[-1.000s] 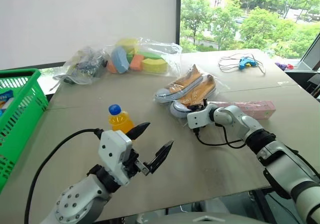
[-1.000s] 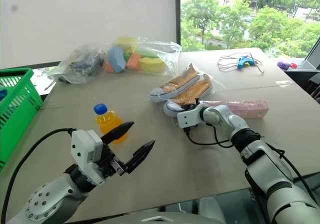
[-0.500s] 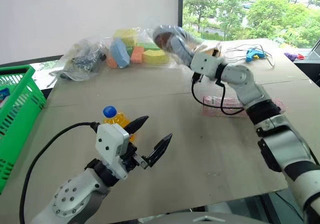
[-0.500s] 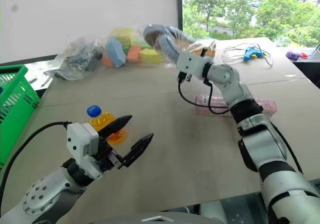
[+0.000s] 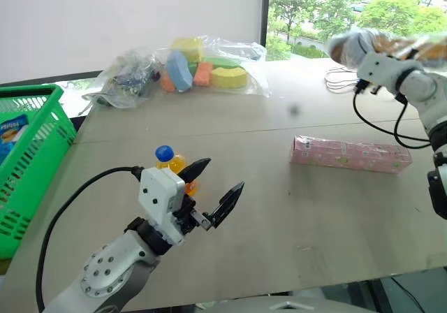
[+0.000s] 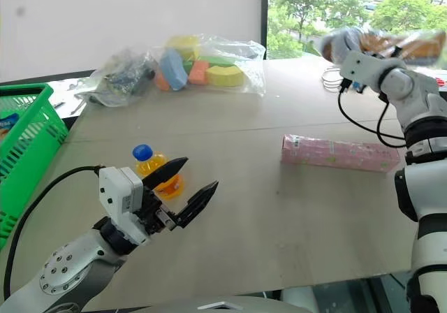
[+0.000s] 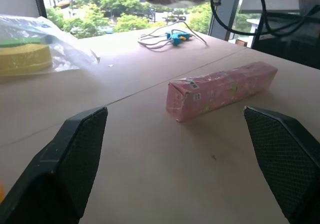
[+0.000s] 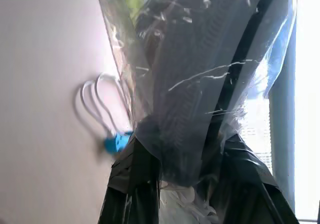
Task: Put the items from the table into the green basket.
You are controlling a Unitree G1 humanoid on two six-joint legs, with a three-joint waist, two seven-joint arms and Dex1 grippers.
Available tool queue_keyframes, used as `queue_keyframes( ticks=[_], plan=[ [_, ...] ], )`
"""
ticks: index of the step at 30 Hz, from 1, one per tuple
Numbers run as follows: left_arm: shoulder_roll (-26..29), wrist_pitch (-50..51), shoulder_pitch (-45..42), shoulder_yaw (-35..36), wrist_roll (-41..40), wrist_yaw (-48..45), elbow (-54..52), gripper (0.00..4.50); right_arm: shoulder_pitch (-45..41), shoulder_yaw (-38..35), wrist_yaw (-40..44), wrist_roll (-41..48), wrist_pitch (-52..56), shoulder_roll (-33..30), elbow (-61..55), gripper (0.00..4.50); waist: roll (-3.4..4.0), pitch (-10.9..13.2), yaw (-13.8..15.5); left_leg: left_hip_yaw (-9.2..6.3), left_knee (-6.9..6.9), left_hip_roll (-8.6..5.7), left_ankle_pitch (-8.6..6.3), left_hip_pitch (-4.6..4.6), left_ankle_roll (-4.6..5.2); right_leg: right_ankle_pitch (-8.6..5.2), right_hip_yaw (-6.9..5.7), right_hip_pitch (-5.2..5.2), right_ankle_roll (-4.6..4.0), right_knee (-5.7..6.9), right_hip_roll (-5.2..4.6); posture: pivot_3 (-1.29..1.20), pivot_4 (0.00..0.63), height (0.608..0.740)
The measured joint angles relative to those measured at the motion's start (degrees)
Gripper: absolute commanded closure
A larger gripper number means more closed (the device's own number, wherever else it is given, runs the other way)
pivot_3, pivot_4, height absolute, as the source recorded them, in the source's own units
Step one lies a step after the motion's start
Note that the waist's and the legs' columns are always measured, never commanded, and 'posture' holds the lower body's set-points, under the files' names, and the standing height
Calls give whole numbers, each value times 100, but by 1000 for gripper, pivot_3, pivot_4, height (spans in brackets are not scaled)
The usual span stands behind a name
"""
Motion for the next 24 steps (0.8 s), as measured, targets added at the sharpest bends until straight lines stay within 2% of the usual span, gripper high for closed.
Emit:
queue_keyframes(
  ticks=[3,6,7,11,14,16,20,21,24],
  plan=[
    [-8,33,-95,58,-64,-163,16,0,375,164,126,-135,301,159,430,3843,11,-8,-132,8,0,7,0,14,0,3,6,3,-6,19,13,233,0,740],
    [18,89,-126,299,-155,-320,28,0,662,323,434,-228,423,392,776,2350,42,-10,-229,24,2,15,0,33,3,13,19,3,-21,42,22,241,0,740],
    [38,114,-126,399,-174,-354,33,0,565,320,480,-227,437,385,757,1693,51,-16,-254,32,2,11,-5,61,13,11,37,15,-21,70,23,251,0,740],
    [40,138,120,762,-271,-397,15,0,479,259,759,-158,456,372,741,105,44,-13,-274,22,0,12,-10,196,21,-21,25,146,-20,65,65,271,0,740],
    [37,70,560,905,-284,-454,-4,0,403,171,1086,-43,450,339,699,43,42,-11,-305,25,3,12,-10,242,21,-26,30,195,-12,64,65,268,0,740],
    [-101,-254,1191,1072,-312,-479,-6,0,383,-33,1415,191,455,284,589,43,40,-9,-322,28,2,12,-10,264,21,-26,49,203,-11,73,64,264,0,740],
    [-811,-1047,2234,1795,-225,-478,-4,0,366,-880,2431,1221,499,218,44,43,39,-1,-345,45,1,17,-11,269,22,-26,76,199,-9,74,66,253,0,740],
    [-964,-1245,2487,2003,-202,-575,16,0,388,-1073,2796,1559,582,221,-283,43,38,-1,-343,45,-1,18,-11,269,23,-27,74,198,-8,73,67,249,0,740],
    [-1449,-1807,3526,2575,-55,-1448,620,0,991,-1683,4344,3118,1430,265,-2607,43,40,-3,-327,38,-4,31,-27,265,50,-36,62,197,-1,57,89,249,0,740]
  ],
)
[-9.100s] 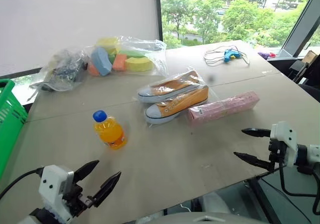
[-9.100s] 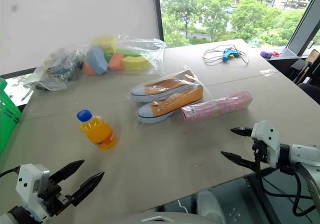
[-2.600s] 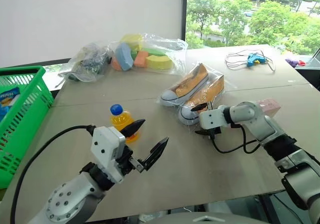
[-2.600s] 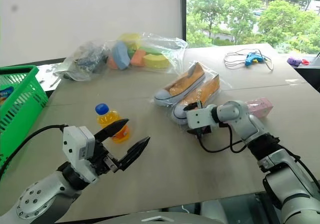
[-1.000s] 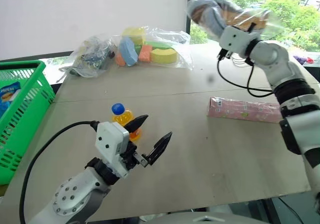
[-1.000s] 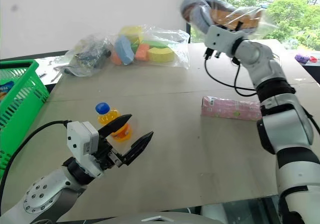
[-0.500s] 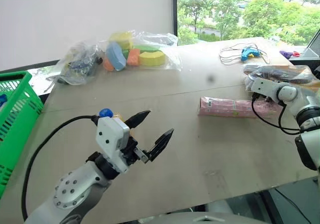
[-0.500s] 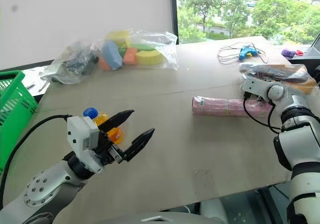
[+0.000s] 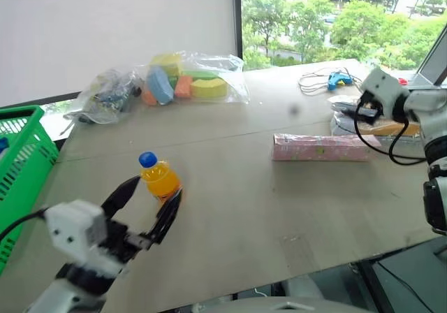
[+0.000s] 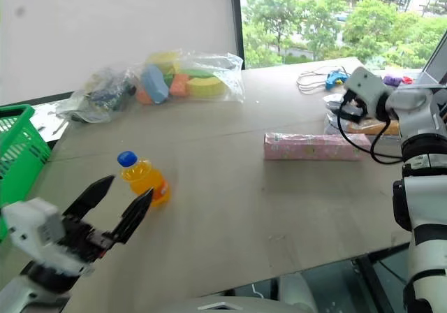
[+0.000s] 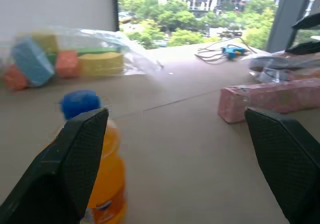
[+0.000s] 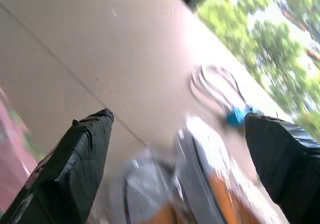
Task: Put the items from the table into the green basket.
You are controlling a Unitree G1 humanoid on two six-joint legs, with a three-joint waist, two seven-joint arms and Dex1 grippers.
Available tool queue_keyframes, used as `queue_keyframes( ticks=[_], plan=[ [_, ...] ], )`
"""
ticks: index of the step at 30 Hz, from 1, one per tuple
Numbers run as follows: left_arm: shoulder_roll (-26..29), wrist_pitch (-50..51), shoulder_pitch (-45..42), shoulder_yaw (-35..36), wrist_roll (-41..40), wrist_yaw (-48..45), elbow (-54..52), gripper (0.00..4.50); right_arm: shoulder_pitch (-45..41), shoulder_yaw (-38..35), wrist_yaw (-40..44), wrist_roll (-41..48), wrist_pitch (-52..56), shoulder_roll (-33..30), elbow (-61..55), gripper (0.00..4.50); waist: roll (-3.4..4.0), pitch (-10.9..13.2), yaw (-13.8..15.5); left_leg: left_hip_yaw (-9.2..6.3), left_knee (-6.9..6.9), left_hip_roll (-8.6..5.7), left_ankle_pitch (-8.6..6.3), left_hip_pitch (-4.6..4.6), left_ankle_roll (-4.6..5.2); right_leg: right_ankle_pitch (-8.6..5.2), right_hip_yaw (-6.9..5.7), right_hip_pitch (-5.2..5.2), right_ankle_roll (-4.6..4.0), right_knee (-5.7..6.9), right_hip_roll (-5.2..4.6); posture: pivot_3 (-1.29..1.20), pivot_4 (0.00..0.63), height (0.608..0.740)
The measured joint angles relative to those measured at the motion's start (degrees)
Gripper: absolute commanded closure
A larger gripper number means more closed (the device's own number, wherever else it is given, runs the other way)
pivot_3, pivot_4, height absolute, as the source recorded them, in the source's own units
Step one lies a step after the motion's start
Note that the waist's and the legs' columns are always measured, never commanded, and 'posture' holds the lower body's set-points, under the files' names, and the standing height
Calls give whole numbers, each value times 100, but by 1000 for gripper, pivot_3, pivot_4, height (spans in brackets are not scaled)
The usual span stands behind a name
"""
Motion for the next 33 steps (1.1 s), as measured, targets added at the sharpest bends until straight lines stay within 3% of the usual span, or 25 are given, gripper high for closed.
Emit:
queue_keyframes(
  ticks=[5,12,16,32,33],
  plan=[
    [-140,-218,-397,501,21,-577,1662,0,1472,186,1070,1364,1434,106,-2982,43,-16,1,164,-56,10,13,-3,-17,3,-8,-73,-5,-11,-26,14,254,0,740],
    [332,157,-1253,287,20,-987,1870,0,2030,614,1183,1997,2287,444,-4671,43,-33,2,167,-49,14,2,-3,-61,2,-6,-83,-8,-9,-34,2,232,0,740],
    [457,447,-1536,-86,35,-1207,1880,0,2316,775,1109,2039,2460,463,-5015,43,-46,-6,163,-47,14,6,-4,-65,1,-5,-75,-9,-7,-50,-11,202,0,740],
    [659,862,-2822,-415,565,-1374,2638,0,2744,662,843,2742,2939,337,-6034,43,-49,-8,137,-52,14,-5,-3,-64,0,-4,-78,-5,-5,-52,-16,171,0,740],
    [700,919,-2953,-507,622,-1396,2724,251,2743,662,828,2756,2943,337,-6048,14,-49,-8,136,-53,14,-5,-3,-64,0,-4,-78,-5,-5,-52,-16,170,0,740]
  ],
)
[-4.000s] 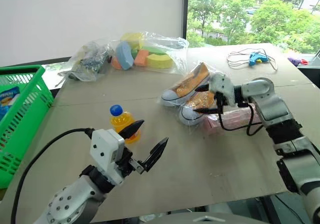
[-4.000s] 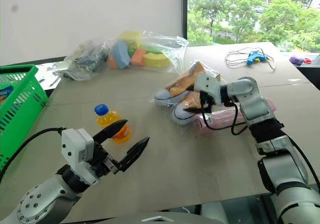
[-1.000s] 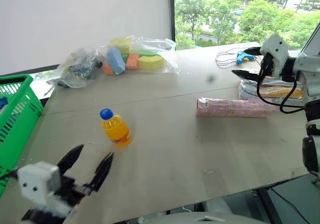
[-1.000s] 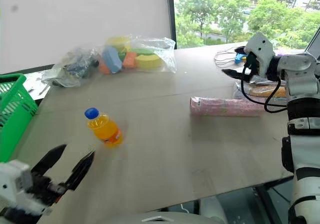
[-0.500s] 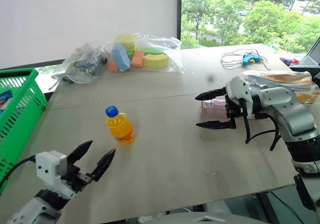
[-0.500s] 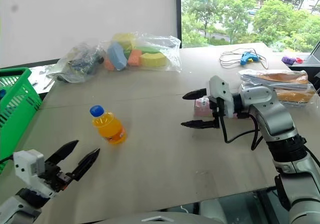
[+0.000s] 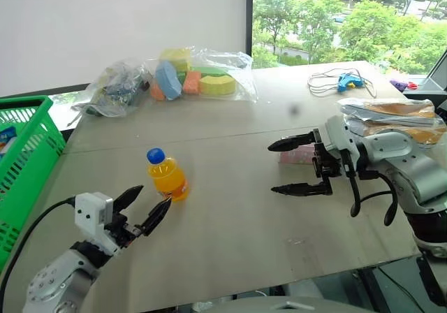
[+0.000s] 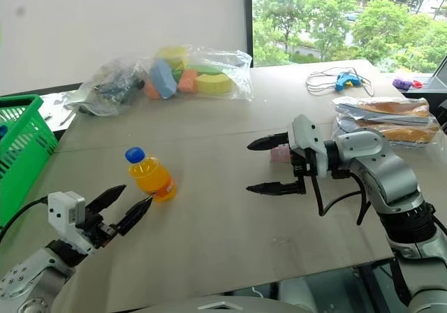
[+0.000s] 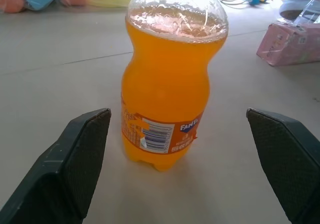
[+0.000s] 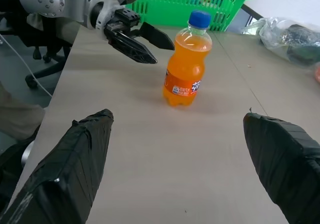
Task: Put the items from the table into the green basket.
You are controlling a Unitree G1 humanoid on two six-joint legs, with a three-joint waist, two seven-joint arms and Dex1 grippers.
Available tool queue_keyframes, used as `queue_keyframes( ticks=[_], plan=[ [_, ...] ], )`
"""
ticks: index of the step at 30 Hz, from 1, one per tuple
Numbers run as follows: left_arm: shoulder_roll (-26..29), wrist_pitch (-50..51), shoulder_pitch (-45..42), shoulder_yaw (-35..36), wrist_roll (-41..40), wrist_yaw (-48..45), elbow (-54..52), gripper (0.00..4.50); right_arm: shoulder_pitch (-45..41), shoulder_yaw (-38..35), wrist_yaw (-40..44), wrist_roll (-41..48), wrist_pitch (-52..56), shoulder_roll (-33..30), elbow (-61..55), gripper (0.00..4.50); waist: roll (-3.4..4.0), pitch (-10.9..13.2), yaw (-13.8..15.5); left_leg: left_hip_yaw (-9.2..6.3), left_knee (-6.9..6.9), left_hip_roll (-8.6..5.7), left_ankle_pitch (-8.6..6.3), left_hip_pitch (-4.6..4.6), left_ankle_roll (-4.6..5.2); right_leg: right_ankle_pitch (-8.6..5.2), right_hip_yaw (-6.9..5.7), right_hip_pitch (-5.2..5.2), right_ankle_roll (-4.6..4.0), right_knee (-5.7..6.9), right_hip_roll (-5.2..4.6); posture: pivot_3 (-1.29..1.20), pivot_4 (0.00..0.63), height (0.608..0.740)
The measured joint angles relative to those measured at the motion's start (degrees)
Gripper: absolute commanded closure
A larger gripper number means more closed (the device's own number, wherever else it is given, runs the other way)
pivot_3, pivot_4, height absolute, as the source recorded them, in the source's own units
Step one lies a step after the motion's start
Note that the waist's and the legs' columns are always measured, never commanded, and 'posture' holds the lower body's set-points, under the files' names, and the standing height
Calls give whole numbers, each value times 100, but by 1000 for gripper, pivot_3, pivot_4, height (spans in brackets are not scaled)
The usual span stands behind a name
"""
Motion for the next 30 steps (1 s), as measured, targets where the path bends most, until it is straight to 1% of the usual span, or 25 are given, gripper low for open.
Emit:
queue_keyframes(
  ticks=[2,6,7,9,10,15,19,22,25,29,30],
  plan=[
    [41,55,-162,-93,79,-18,156,750,-13,0,-43,1,2,1,-1,0,-1,0,0,-1,0,0,0,1,0,0,0,0,0,0,0,169,0,740],
    [253,85,-442,-181,359,-159,489,2735,-92,4,-110,1,14,10,-1,0,-1,-1,-6,2,-2,0,0,1,0,1,0,-1,0,0,-1,162,0,740],
    [259,84,-458,-203,410,-189,521,3127,-93,4,-121,1,15,11,0,0,-1,-1,-13,2,-2,1,0,0,0,0,2,-1,0,0,-5,162,0,740],
    [258,83,-472,-227,467,-259,573,4121,-96,7,-148,-1,18,28,17,0,-1,-1,-26,-1,-2,2,0,2,0,1,3,-2,0,-1,-12,160,0,740],
    [257,82,-484,-236,491,-268,591,4468,-96,11,-162,-7,18,29,23,0,-1,-1,-29,-1,-2,2,0,2,0,1,3,-2,0,-1,-14,161,0,740],
    [124,-4,-521,-247,508,-273,599,4468,-96,63,-219,-85,0,29,42,0,-2,-1,-32,-2,0,2,0,1,0,1,2,-2,1,-1,-23,173,0,740],
    [-70,-26,-413,-201,337,-263,298,4468,-95,110,-239,-136,-54,58,72,0,-3,-1,-38,-4,0,2,0,0,0,2,2,-2,2,-1,-47,185,0,740],
    [-78,-6,-367,-125,282,-202,101,4468,-95,174,-244,-199,-82,90,151,0,-2,-1,-33,-8,0,2,0,0,0,1,-2,-1,2,0,-45,205,0,740],
    [-74,51,-206,-28,278,-122,-51,3720,-95,251,-240,-257,-162,163,205,0,-2,-1,-29,-6,0,2,0,0,0,1,-1,-1,2,0,-37,214,0,740],
    [-64,249,-141,-29,277,-23,-230,1906,-96,281,-207,-296,-182,202,308,0,-2,-1,11,-10,0,1,0,1,0,1,-3,-1,2,0,-24,214,0,740],
    [-64,288,-160,-29,285,23,-231,1295,-96,282,-203,-308,-192,206,330,0,-2,-1,25,-11,0,1,0,2,0,1,-4,-1,2,0,-21,215,0,740]
  ],
)
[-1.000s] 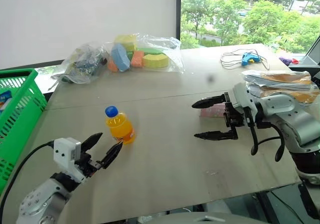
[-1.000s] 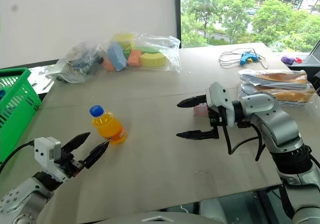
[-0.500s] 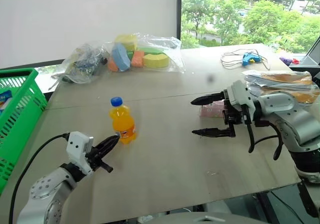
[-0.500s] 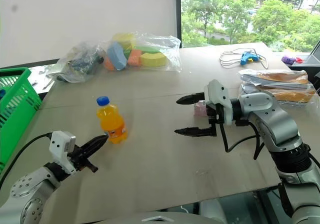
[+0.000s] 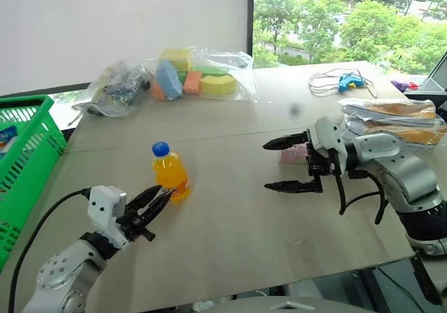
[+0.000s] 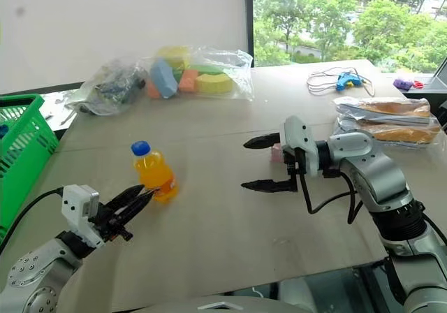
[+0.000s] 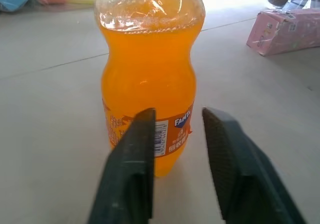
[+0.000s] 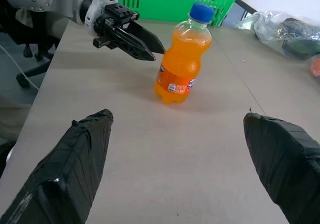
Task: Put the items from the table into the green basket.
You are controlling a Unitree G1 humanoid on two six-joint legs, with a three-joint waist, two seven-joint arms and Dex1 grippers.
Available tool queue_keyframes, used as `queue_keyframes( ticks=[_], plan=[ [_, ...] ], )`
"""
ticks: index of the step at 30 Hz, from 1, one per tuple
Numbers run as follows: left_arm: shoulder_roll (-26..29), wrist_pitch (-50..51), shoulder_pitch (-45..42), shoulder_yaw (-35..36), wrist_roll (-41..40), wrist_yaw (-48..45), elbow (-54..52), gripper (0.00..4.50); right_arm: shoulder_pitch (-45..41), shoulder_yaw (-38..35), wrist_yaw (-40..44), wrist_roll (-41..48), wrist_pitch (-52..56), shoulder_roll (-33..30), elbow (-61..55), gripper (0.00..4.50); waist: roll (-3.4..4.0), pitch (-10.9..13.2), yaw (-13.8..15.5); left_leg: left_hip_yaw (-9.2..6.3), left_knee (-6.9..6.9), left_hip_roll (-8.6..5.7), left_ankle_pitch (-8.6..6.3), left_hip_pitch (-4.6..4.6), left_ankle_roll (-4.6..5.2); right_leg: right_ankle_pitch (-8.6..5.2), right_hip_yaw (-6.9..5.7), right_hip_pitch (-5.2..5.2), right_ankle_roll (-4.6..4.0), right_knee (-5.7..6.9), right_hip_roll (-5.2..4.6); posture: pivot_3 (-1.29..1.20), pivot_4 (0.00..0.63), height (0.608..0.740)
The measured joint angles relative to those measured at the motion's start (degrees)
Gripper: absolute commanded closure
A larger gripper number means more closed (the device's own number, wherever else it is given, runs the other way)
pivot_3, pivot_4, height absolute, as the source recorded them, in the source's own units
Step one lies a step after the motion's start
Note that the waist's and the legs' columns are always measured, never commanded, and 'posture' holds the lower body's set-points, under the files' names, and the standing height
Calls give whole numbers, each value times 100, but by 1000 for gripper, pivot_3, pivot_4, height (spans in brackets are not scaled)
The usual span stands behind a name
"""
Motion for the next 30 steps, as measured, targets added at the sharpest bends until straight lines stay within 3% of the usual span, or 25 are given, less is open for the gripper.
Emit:
queue_keyframes(
  ticks=[2,3,12,15,16,24,27,30],
  plan=[
    [2,124,-75,-11,8,111,-2,263,-5,1,8,-11,-30,2,31,0,0,0,17,-1,0,0,0,0,0,0,-1,0,0,0,5,214,0,740],
    [4,150,-98,-13,9,129,-2,114,-8,1,10,-13,-36,3,35,0,0,0,18,-2,0,0,0,0,0,0,-1,0,0,0,5,207,0,740],
    [34,286,-1200,-603,641,437,557,114,-52,7,-6,-75,-57,-23,38,0,-2,-2,7,1,0,-7,0,-1,-1,4,1,-1,5,0,7,167,0,740],
    [28,267,-1401,-726,685,308,789,1399,-52,7,-16,-115,-55,-38,36,0,-2,-2,-4,-1,-1,-6,0,1,-1,13,0,-2,20,0,6,155,0,740],
    [29,250,-1402,-725,686,290,804,1530,-52,7,-17,-119,-54,-45,34,0,-2,-2,-4,-1,-1,-6,0,1,-1,14,0,-2,19,0,4,152,0,740],
    [-247,-116,-1132,-393,390,156,969,1527,-51,5,-105,-128,-13,-98,-16,0,-2,-1,-60,1,-1,0,0,0,0,14,1,-2,20,0,-26,167,0,740],
    [-440,-26,-1122,178,-134,426,947,1527,-199,4,-233,-65,32,206,-6,0,-11,2,-98,-13,1,5,0,0,-1,14,-12,-8,20,1,-21,228,0,740],
    [-230,211,-1659,1412,-531,1509,959,1527,-789,127,-646,-38,133,980,71,0,-42,8,-123,-65,1,13,1,0,-2,21,-25,-23,9,21,5,262,0,740]
  ],
)
